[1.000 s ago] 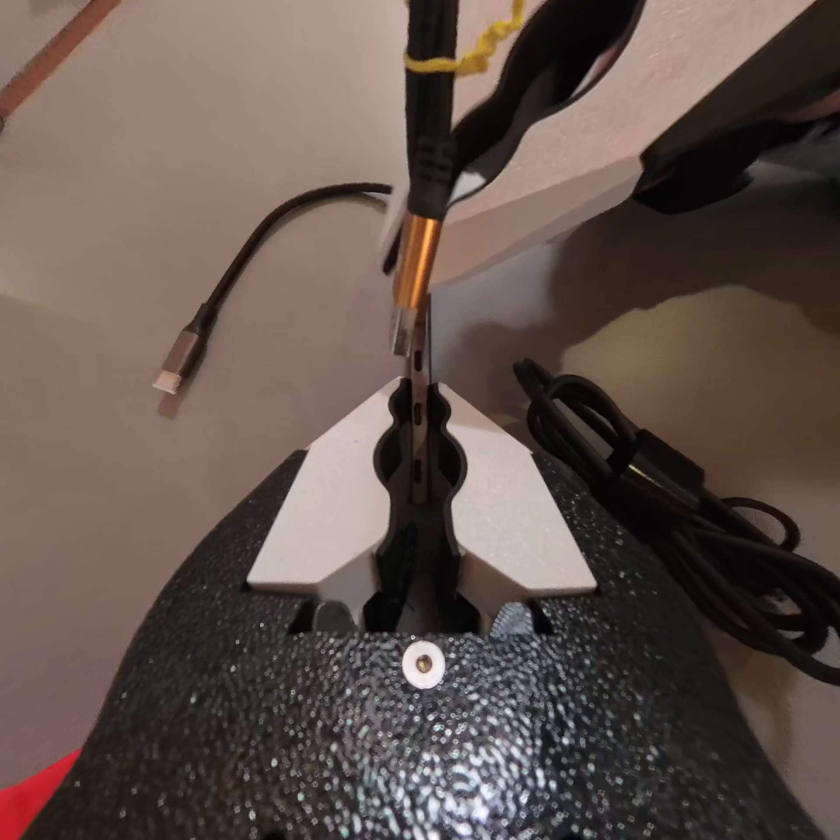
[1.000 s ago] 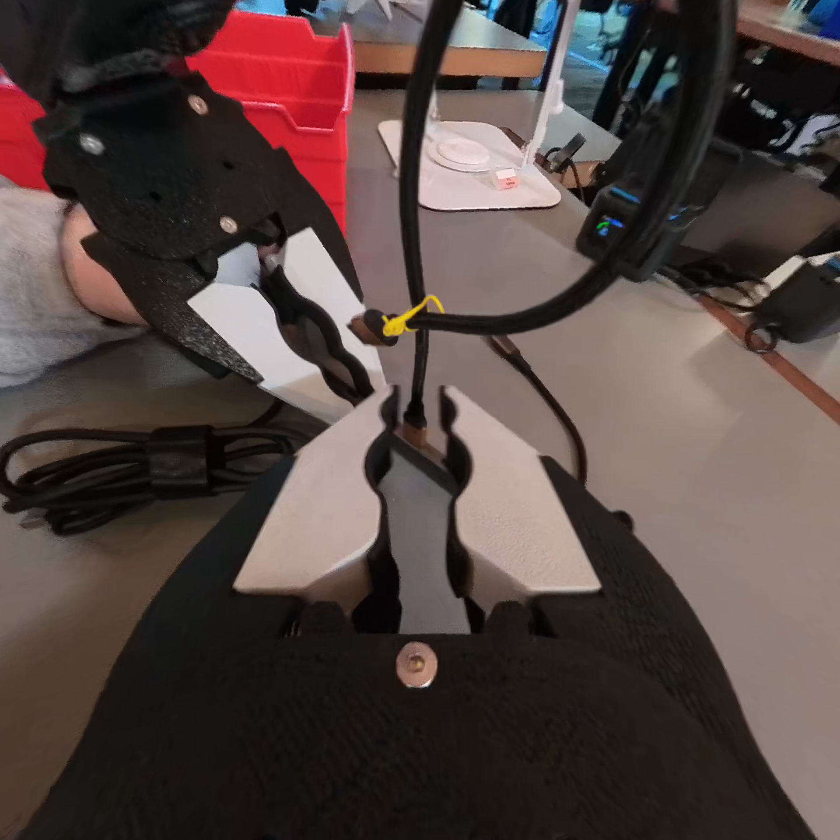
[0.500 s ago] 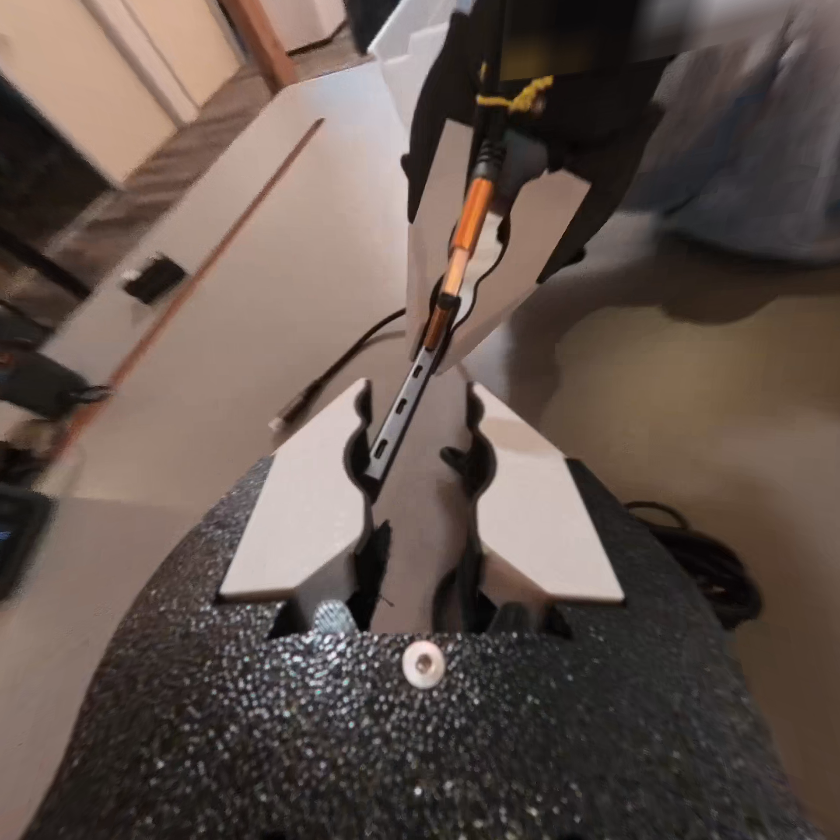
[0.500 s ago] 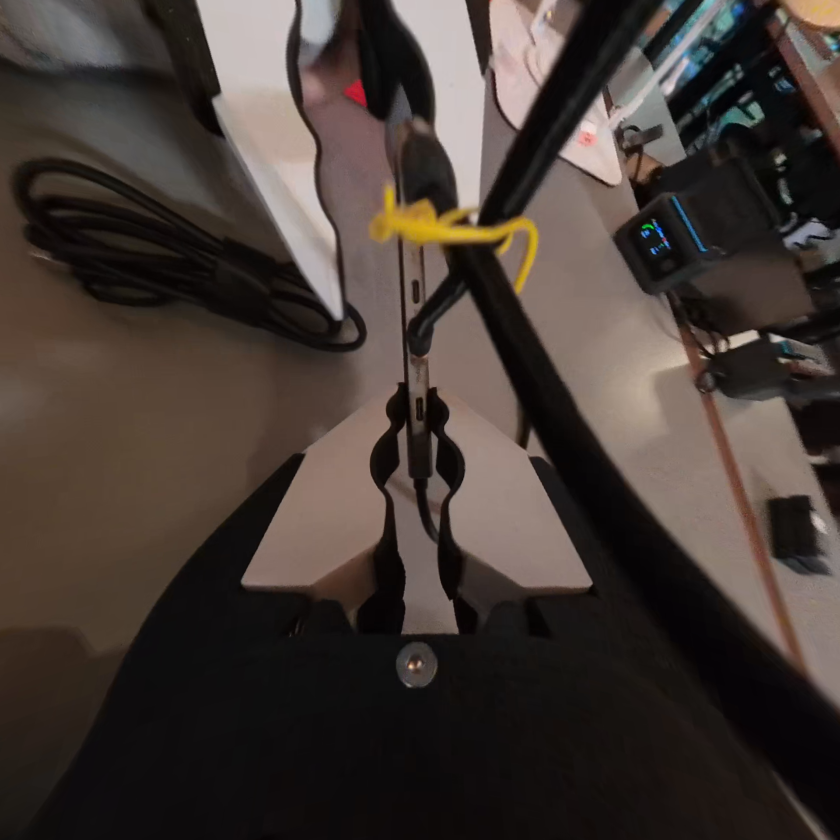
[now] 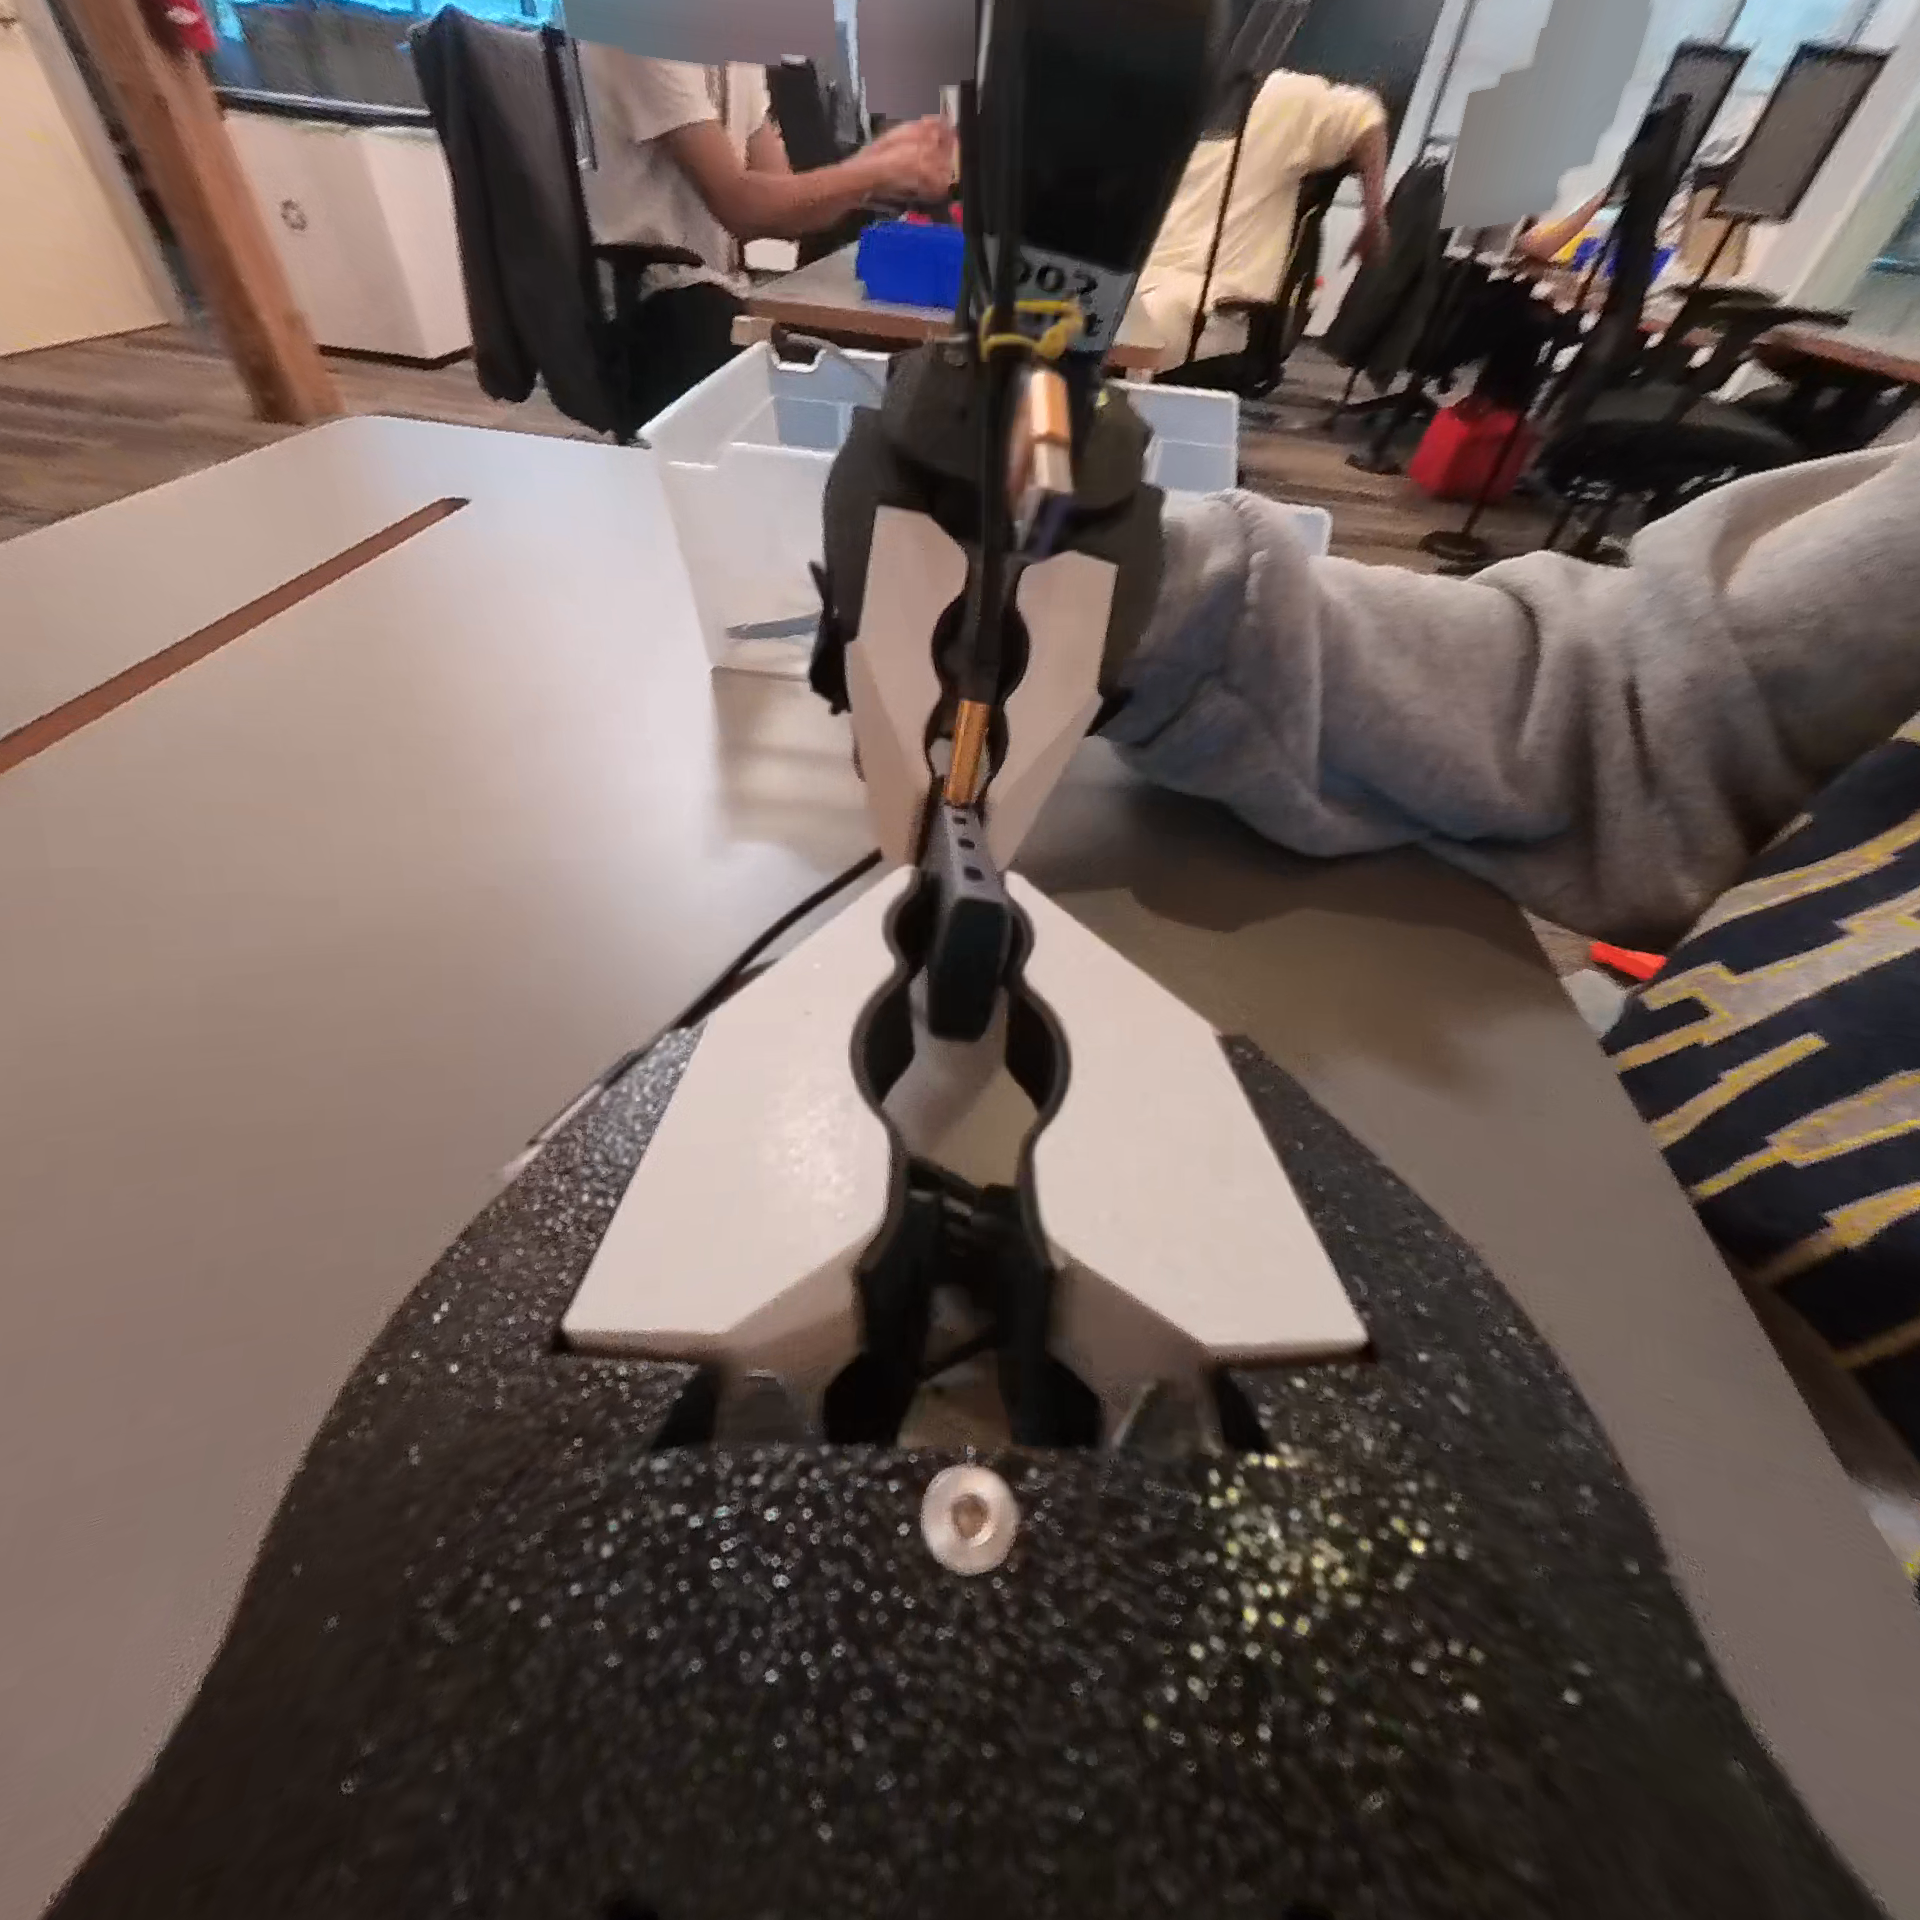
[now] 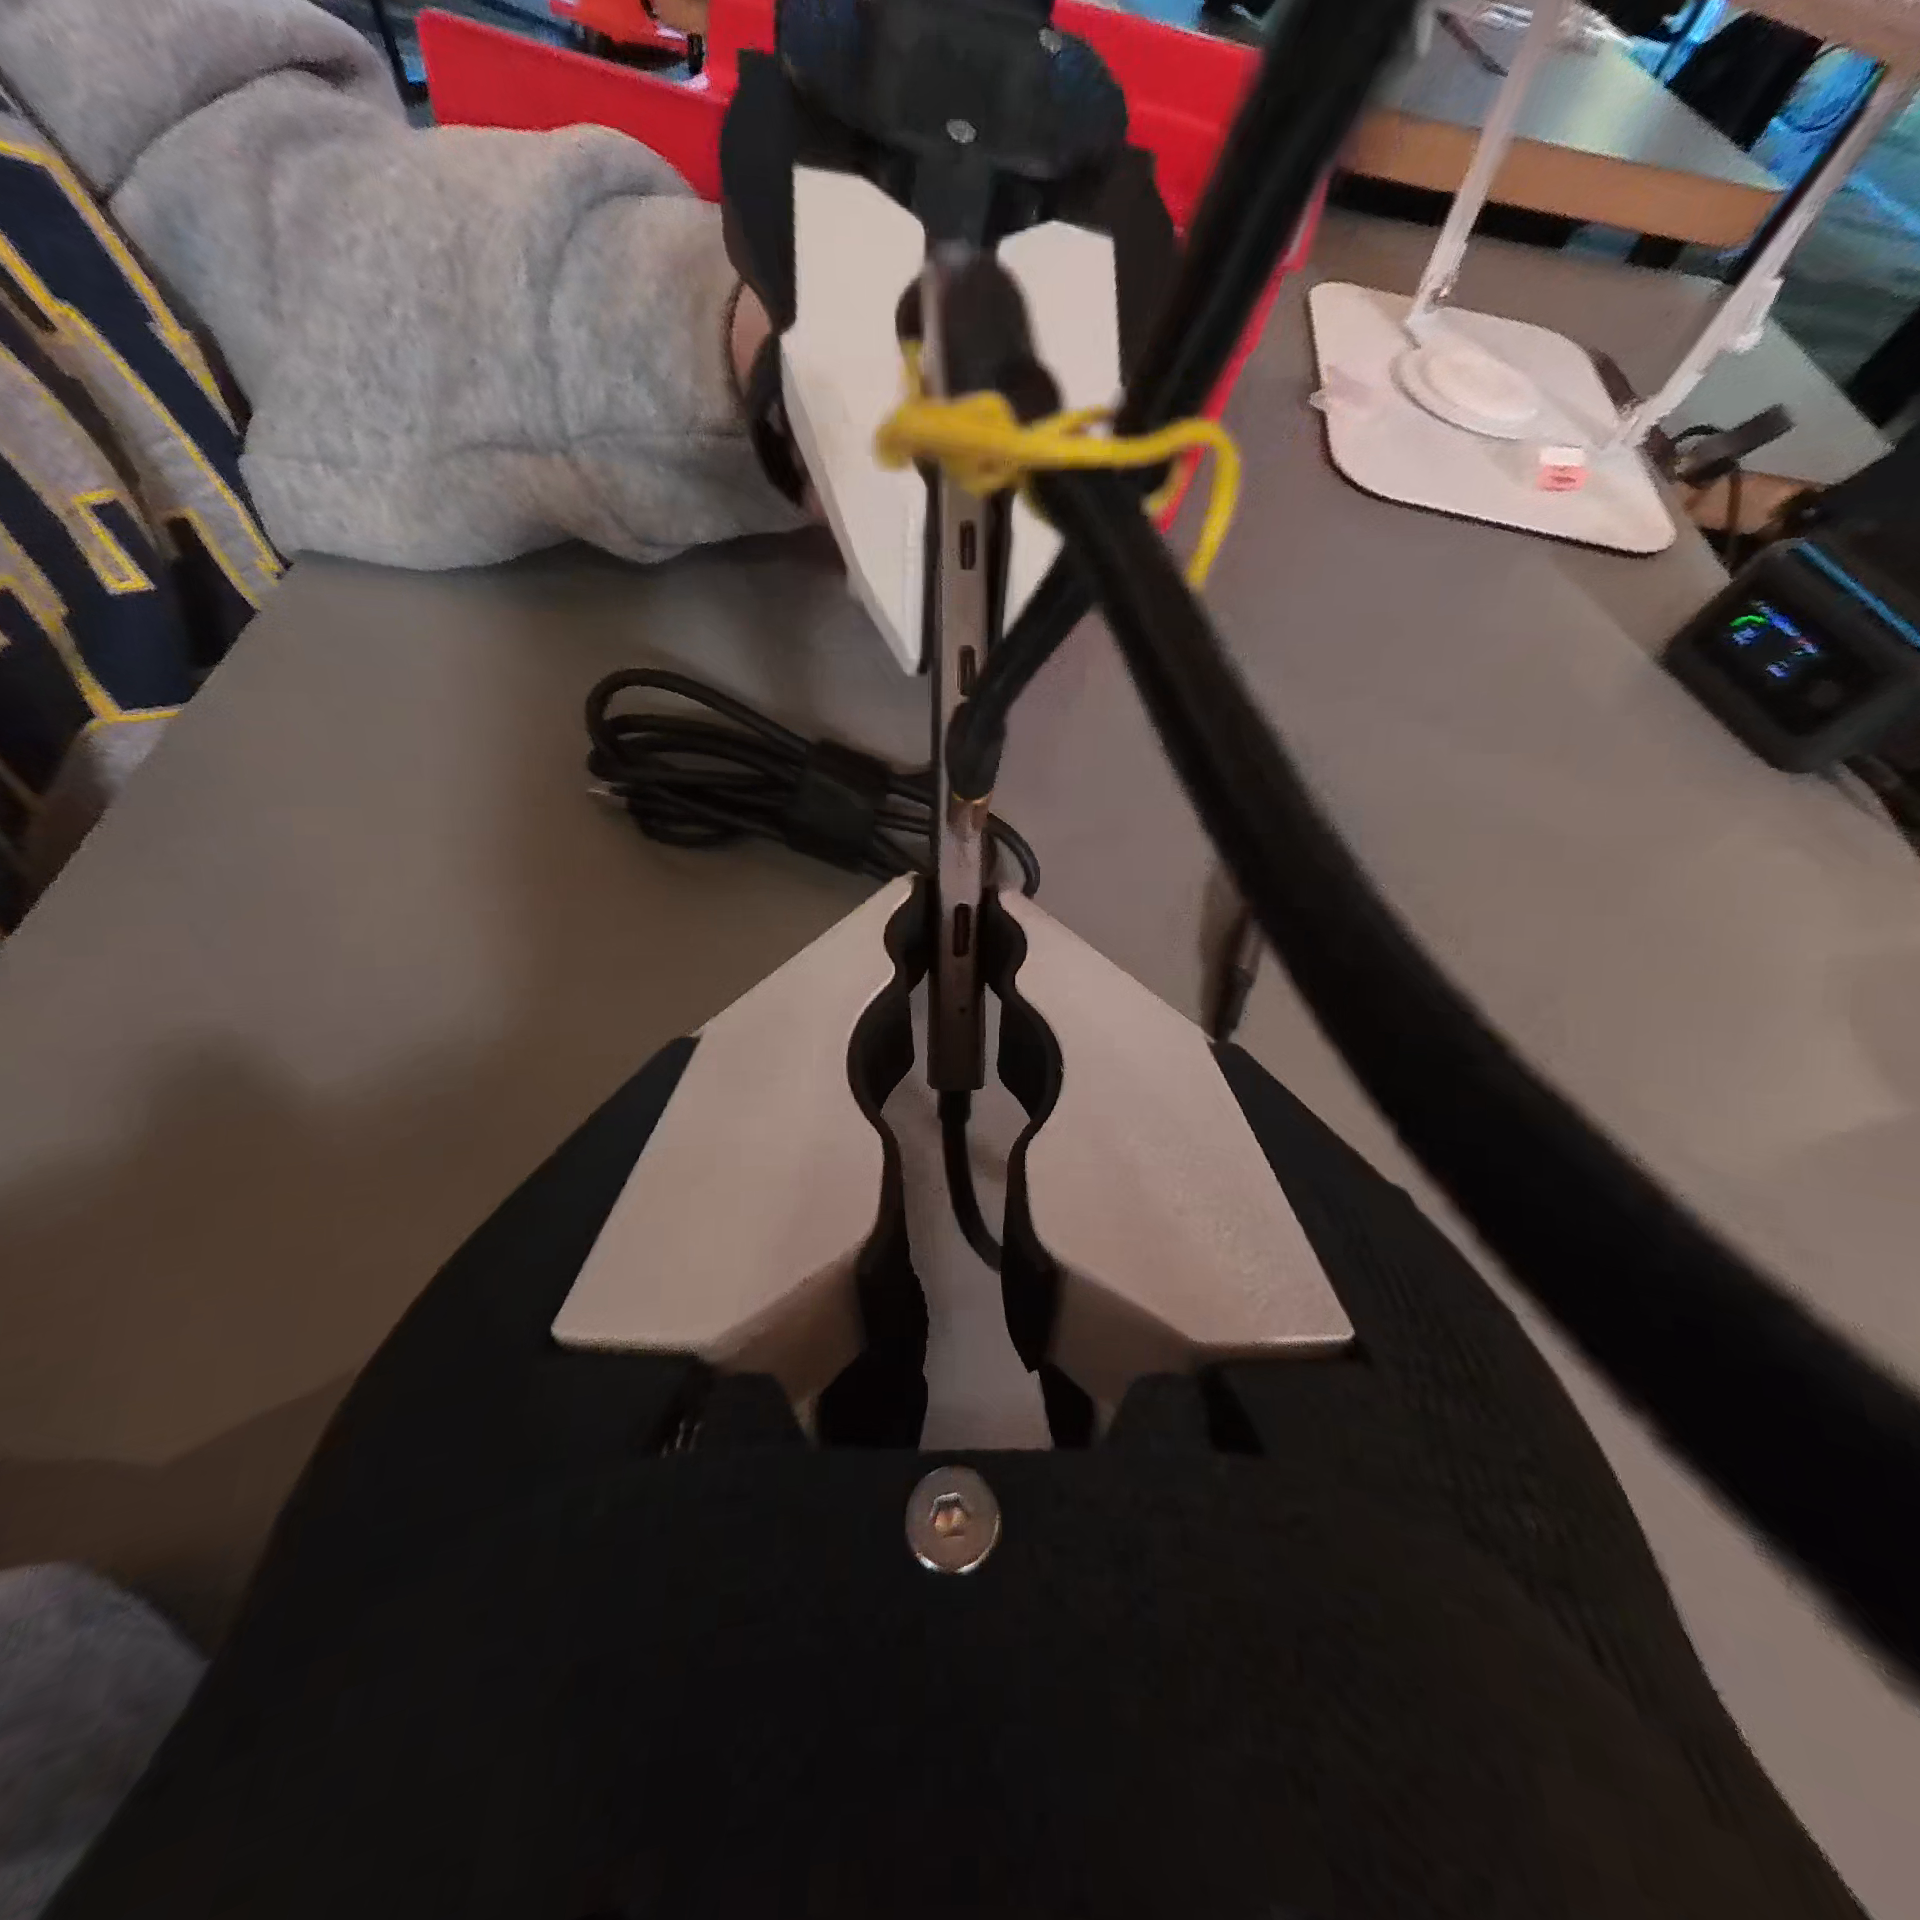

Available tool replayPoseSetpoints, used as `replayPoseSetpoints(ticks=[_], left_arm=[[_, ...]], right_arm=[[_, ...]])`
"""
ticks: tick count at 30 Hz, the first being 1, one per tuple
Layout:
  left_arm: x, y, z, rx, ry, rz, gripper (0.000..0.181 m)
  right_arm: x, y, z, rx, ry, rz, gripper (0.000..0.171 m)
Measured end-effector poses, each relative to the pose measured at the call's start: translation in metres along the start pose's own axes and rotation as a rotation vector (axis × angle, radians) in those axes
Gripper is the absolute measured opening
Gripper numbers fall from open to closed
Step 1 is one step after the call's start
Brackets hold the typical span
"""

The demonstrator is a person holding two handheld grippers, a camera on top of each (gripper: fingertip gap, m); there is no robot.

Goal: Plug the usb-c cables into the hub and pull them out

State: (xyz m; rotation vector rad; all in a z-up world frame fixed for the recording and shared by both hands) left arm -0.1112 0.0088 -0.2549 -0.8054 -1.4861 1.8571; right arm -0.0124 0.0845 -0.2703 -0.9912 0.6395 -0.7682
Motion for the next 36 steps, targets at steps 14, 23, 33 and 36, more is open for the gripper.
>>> replayPoseSetpoints(ticks=[14,23,33,36], left_arm=[[0.022,-0.035,0.049,-0.187,-0.663,-0.433,0.008],[0.014,-0.043,0.059,-0.203,-0.567,-0.446,0.008],[0.021,-0.038,0.064,-0.191,-0.6,-0.442,0.008],[0.028,-0.035,0.064,-0.166,-0.675,-0.431,0.008]], right_arm=[[-0.026,0.015,0.002,0.06,0.205,-0.136,0.029],[0.011,-0.048,-0.12,0.065,-0.149,0.097,0.034],[0.011,-0.035,-0.167,0.237,-0.117,0.239,0.003],[0.001,-0.036,-0.132,0.139,0.055,0.214,0.002]])
Point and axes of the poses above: each gripper's, where its closed fingertips meet, z back along the fingers, y out of its underside, x = y × z across the jaws, the point moved 6 cm from there along z, back along the fingers, and after that the axes turned 2 degrees about -x, right-handed, at the moved point
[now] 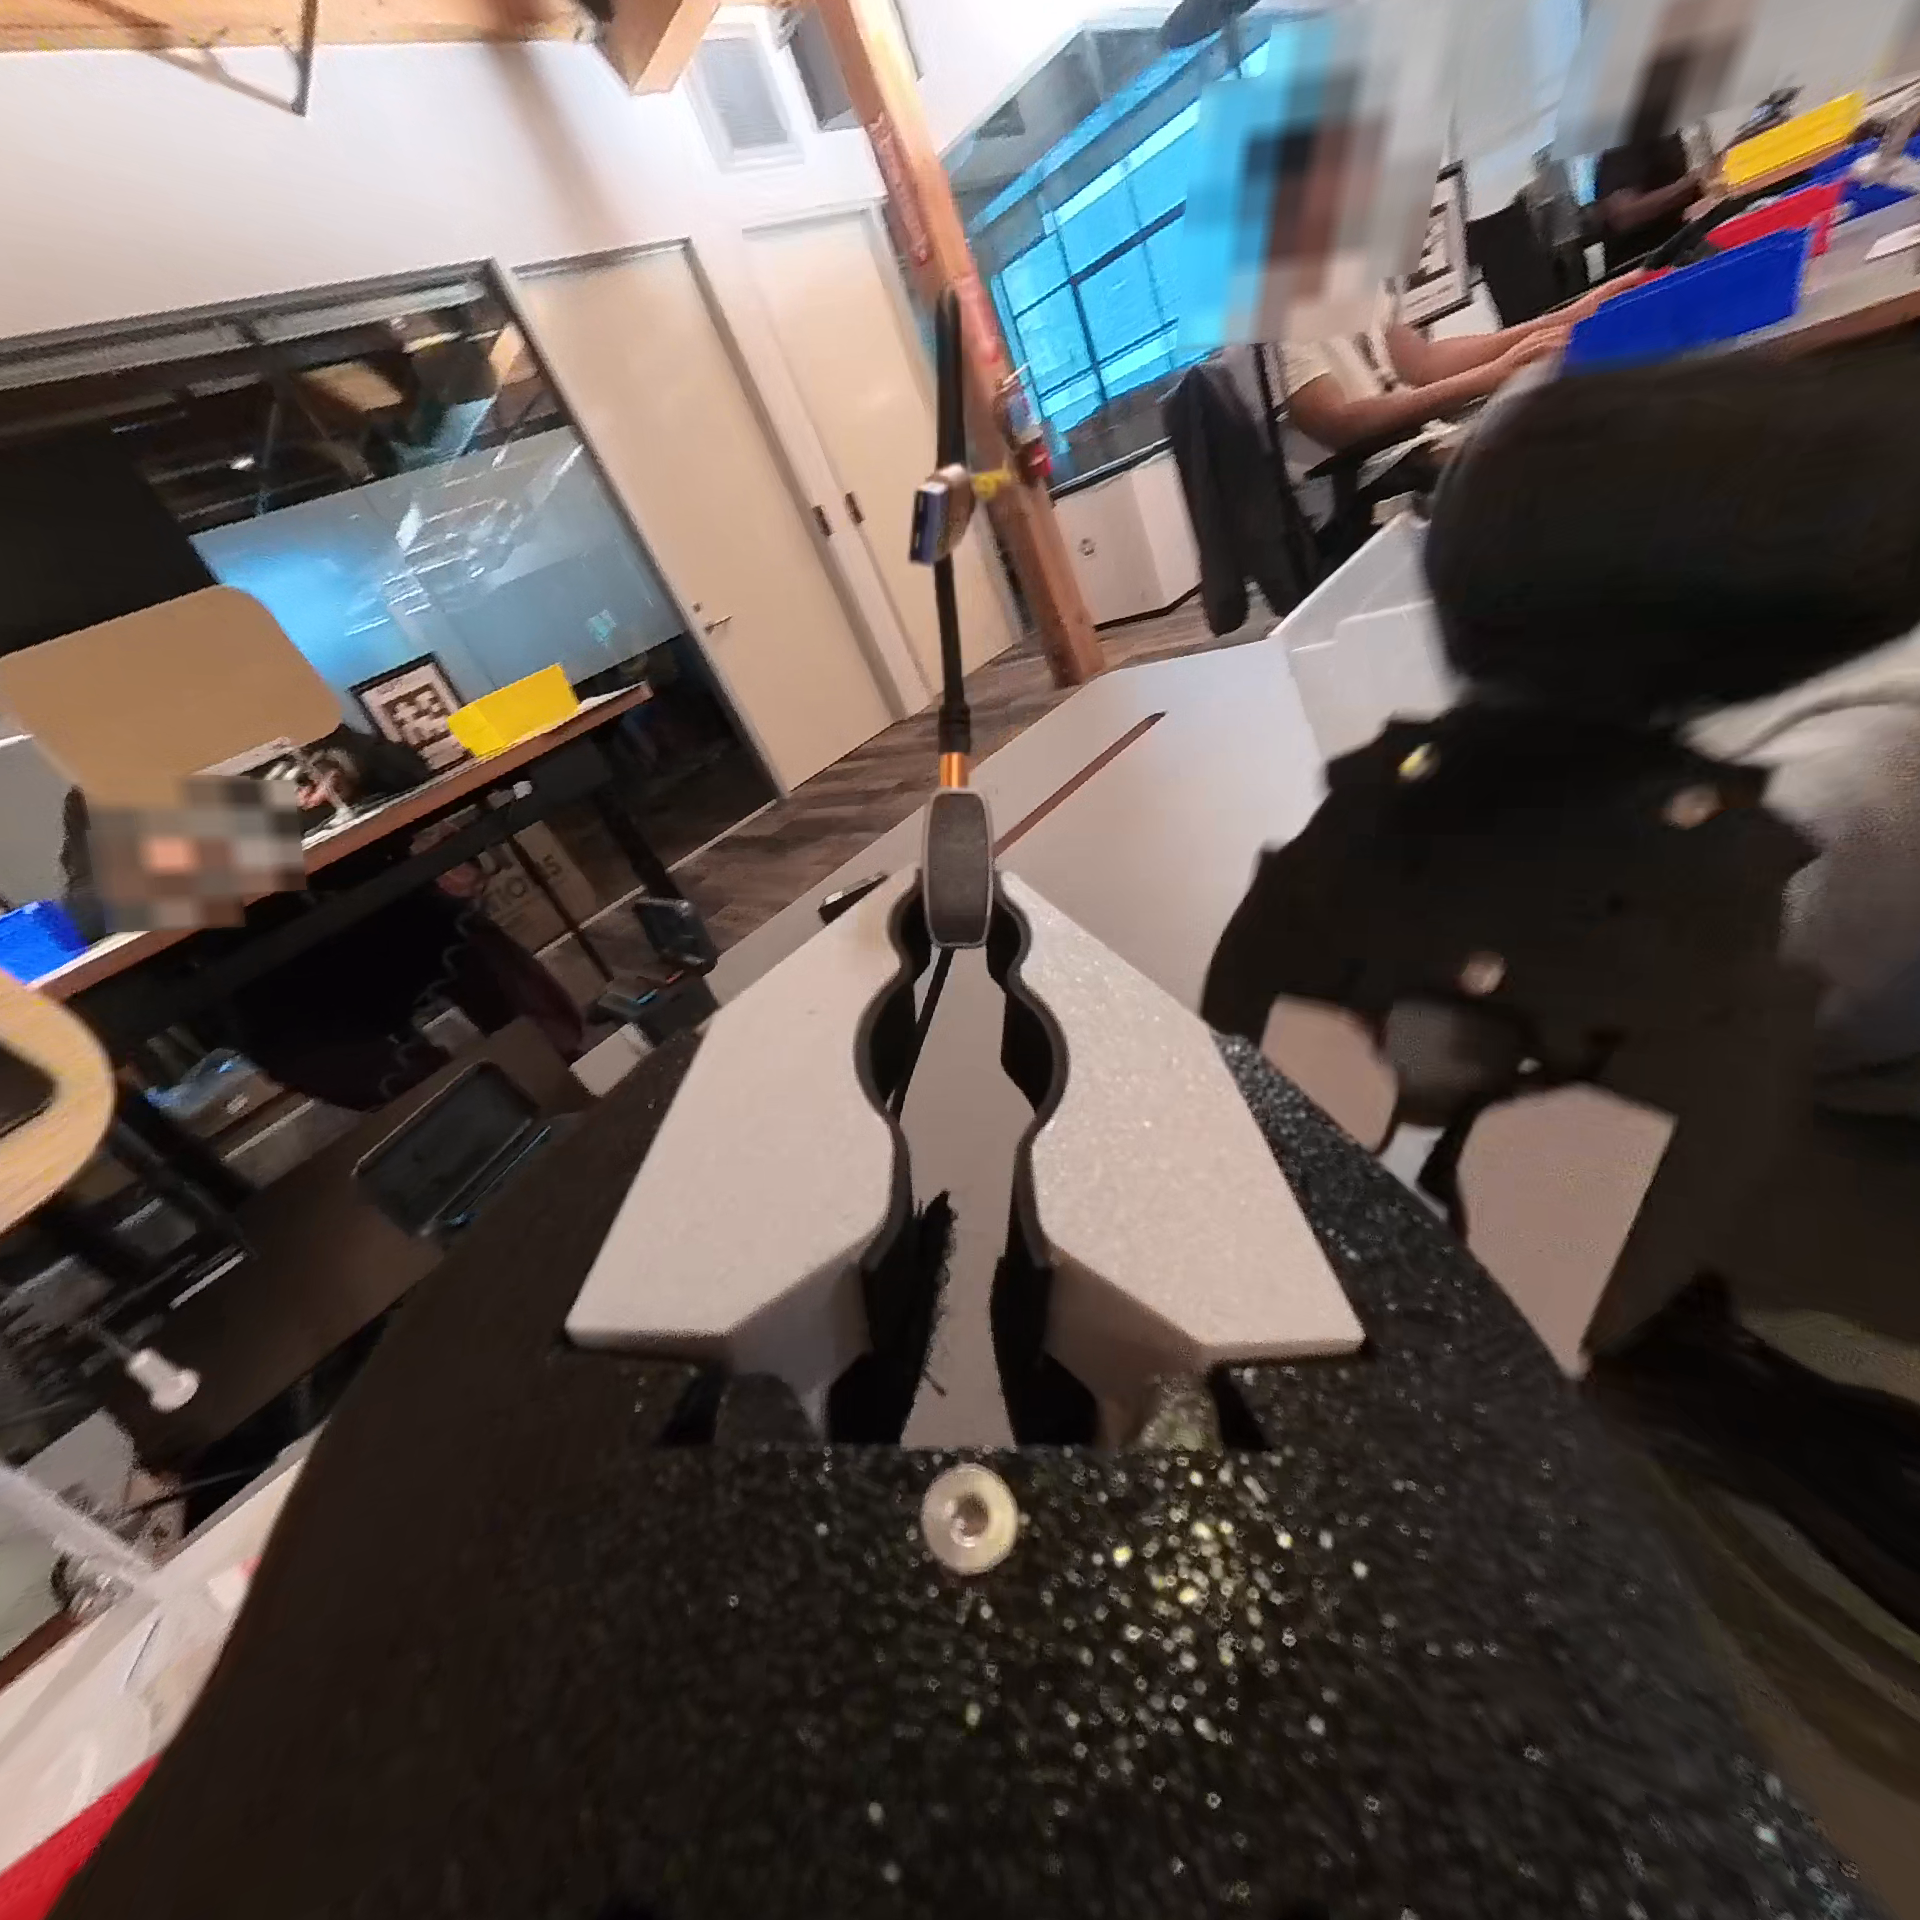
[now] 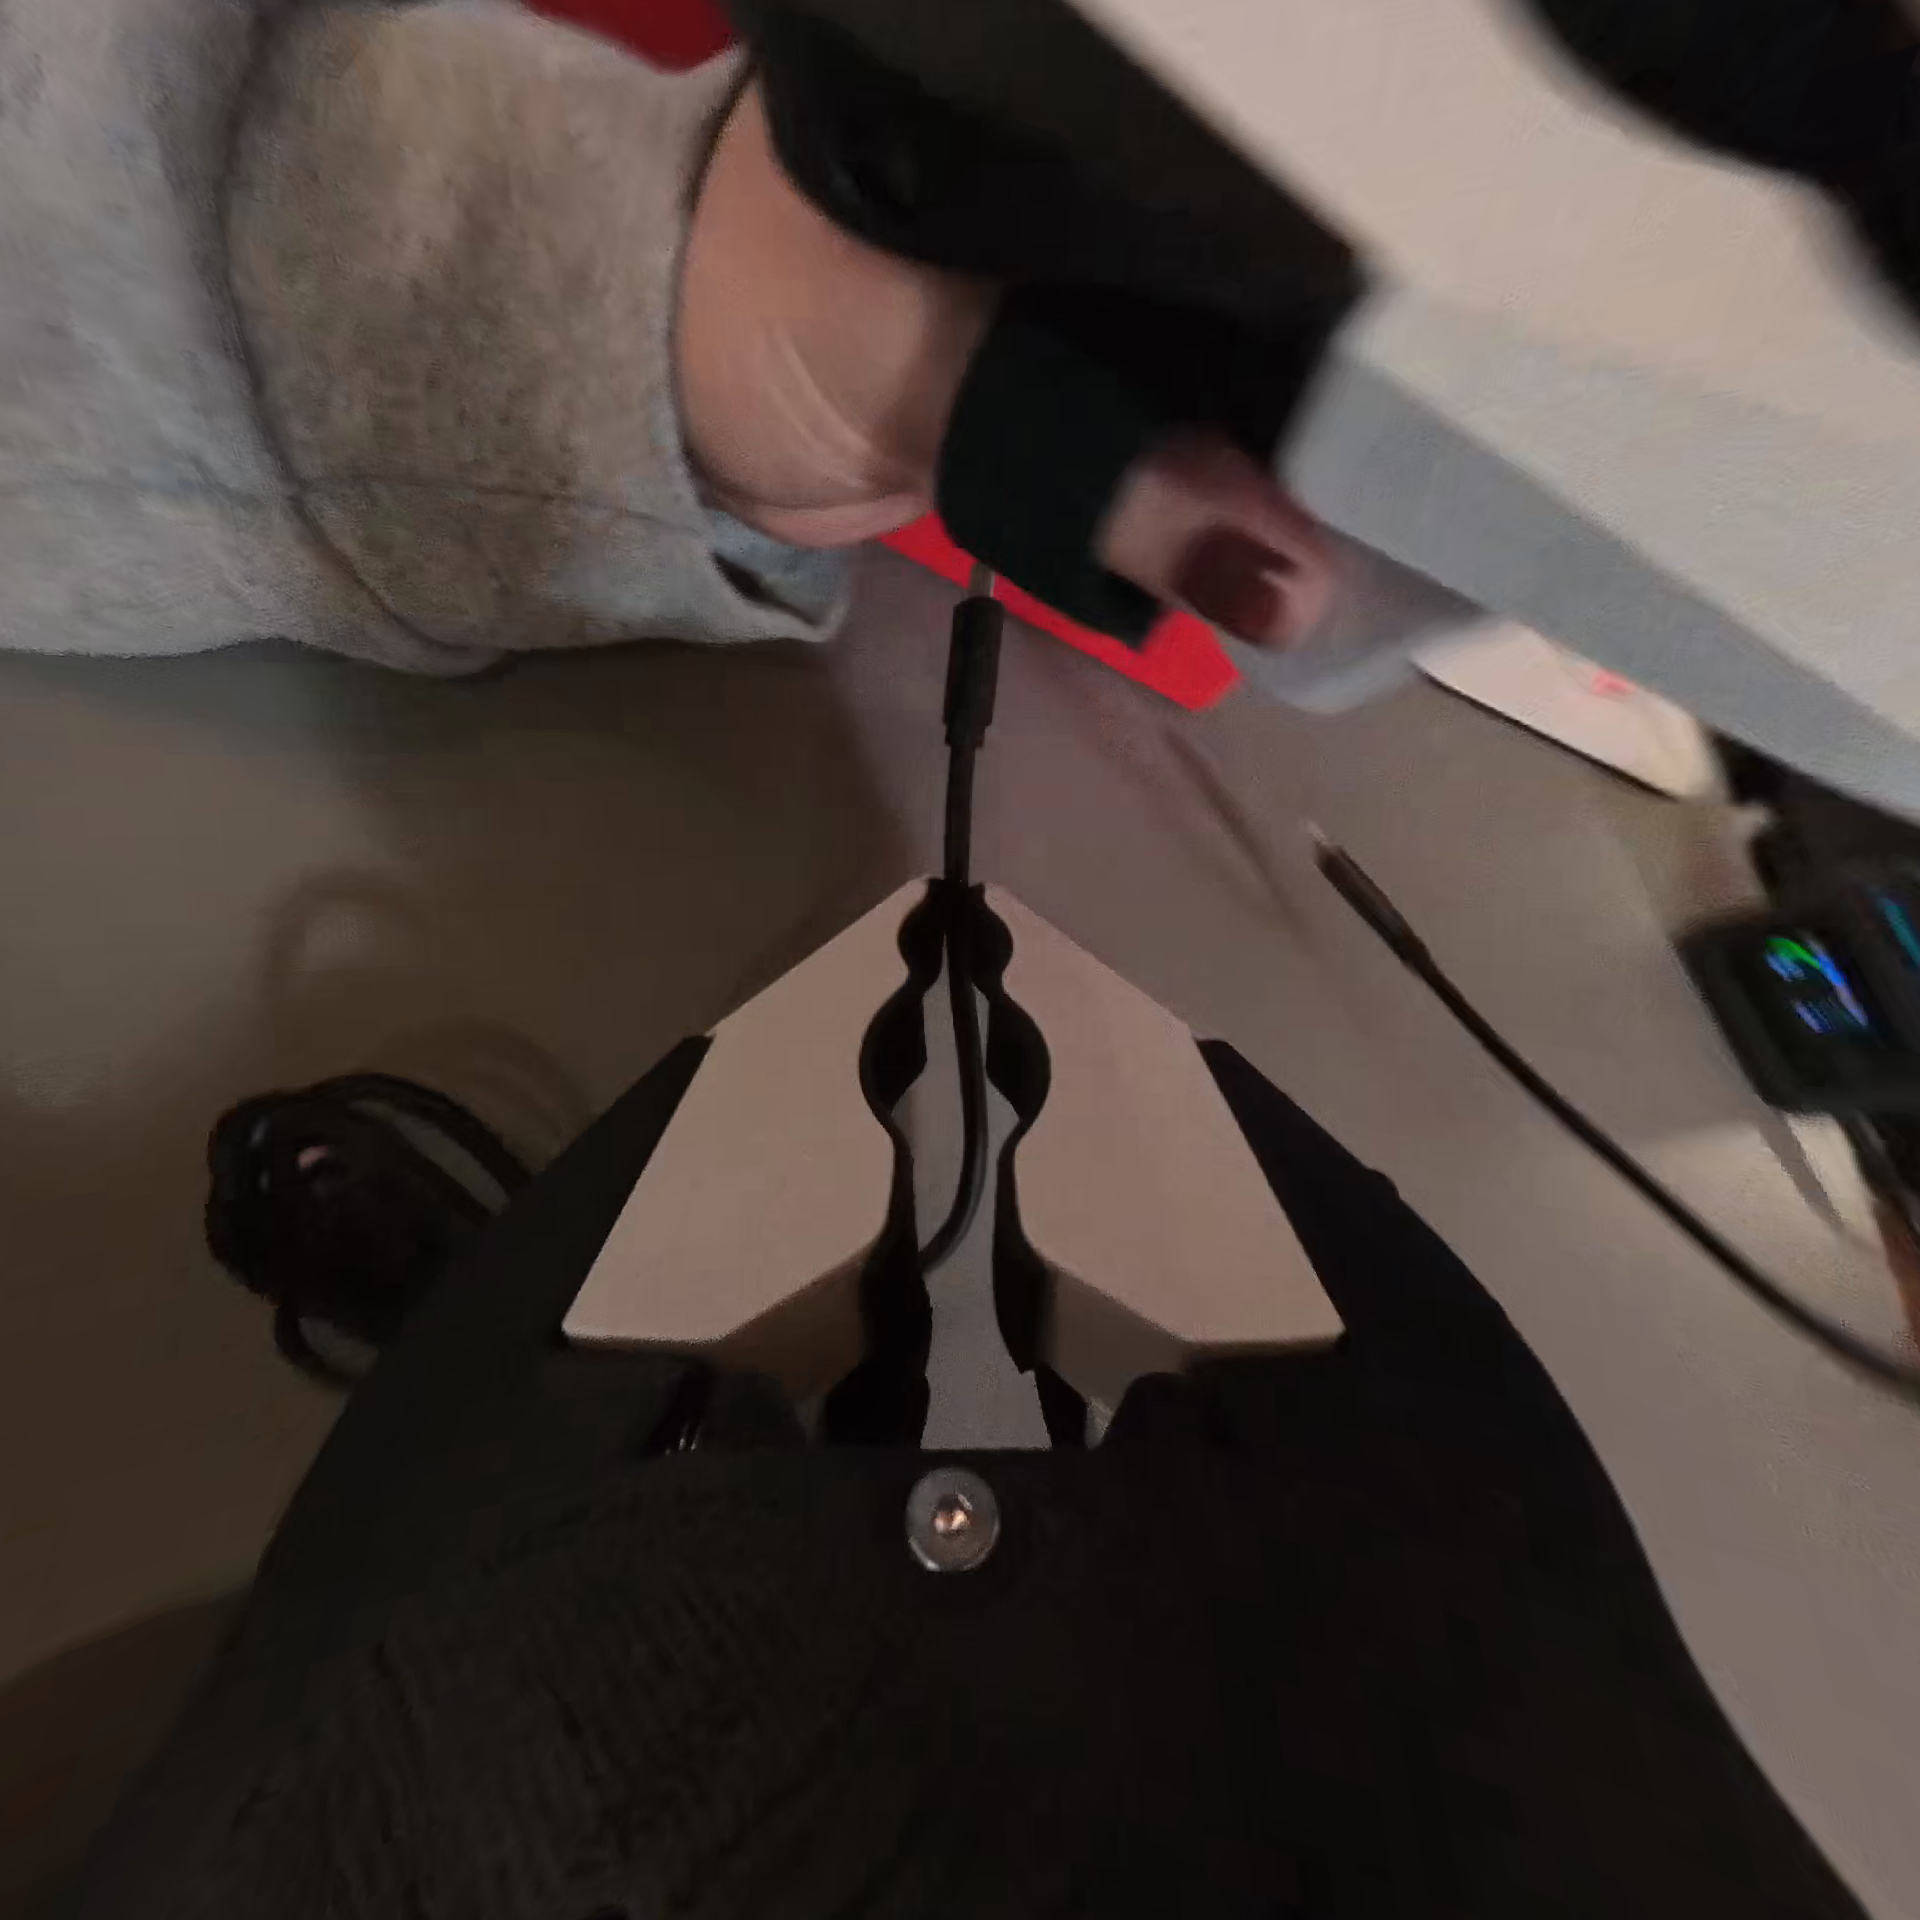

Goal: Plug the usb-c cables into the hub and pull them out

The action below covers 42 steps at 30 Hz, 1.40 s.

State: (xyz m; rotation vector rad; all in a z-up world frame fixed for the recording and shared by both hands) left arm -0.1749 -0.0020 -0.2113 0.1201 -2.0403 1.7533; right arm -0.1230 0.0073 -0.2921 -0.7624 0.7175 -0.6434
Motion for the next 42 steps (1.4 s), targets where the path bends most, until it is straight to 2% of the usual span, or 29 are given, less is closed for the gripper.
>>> replayPoseSetpoints(ticks=[4,7,11,15,22,24,29,34,38,42], left_arm=[[-0.001,0.015,-0.007,0.07,-0.083,-0.068,0.007],[-0.008,0.028,-0.013,0.119,-0.071,-0.136,0.007],[-0.018,0.04,-0.02,0.166,-0.02,-0.156,0.007],[-0.028,0.048,-0.025,0.219,0.03,-0.168,0.008],[-0.044,0.063,-0.033,0.346,0.081,-0.309,0.008],[-0.046,0.064,-0.033,0.361,0.086,-0.337,0.008],[-0.044,0.064,-0.033,0.361,0.09,-0.312,0.008],[-0.04,0.063,-0.032,0.352,0.088,-0.264,0.008],[-0.04,0.063,-0.032,0.366,0.084,-0.261,0.008],[-0.042,0.064,-0.033,0.41,0.072,-0.312,0.008]], right_arm=[[-0.008,0.023,0.055,-0.069,0.165,-0.13,0.002],[-0.01,0.037,0.088,-0.083,0.264,-0.192,0.002],[-0.013,0.055,0.11,0.029,0.381,-0.149,0.002],[-0.013,0.068,0.109,0.157,0.414,-0.088,0.002],[-0.009,0.092,0.088,0.25,0.334,-0.192,0.005],[-0.009,0.094,0.084,0.242,0.31,-0.242,0.017],[-0.023,0.088,0.076,0.145,0.278,-0.492,0.027],[-0.037,0.085,0.071,0.095,0.319,-0.589,0.013],[-0.036,0.077,0.08,0.095,0.395,-0.479,0.005],[-0.03,0.054,0.093,0.2,0.596,-0.112,0.004]])
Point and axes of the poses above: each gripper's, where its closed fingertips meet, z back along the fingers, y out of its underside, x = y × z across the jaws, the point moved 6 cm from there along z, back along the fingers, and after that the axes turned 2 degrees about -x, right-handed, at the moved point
